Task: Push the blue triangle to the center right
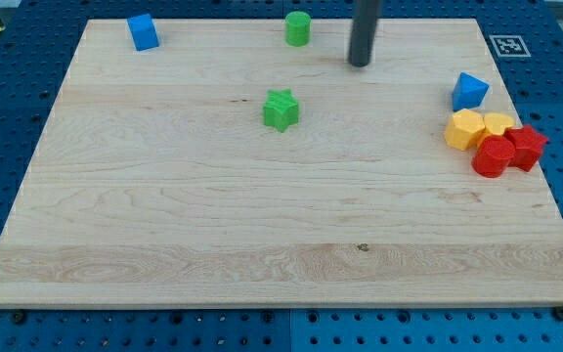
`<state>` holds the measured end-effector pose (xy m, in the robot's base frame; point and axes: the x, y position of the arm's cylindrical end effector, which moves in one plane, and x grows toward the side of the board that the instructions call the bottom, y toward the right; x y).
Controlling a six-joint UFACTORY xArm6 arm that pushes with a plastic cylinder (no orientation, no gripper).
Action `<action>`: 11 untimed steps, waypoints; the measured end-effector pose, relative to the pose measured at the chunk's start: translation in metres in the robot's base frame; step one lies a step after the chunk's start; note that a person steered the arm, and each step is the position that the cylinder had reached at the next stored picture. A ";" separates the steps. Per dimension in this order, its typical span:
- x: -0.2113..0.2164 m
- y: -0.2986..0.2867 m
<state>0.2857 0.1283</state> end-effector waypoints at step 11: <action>0.046 0.141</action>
<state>0.3319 0.2692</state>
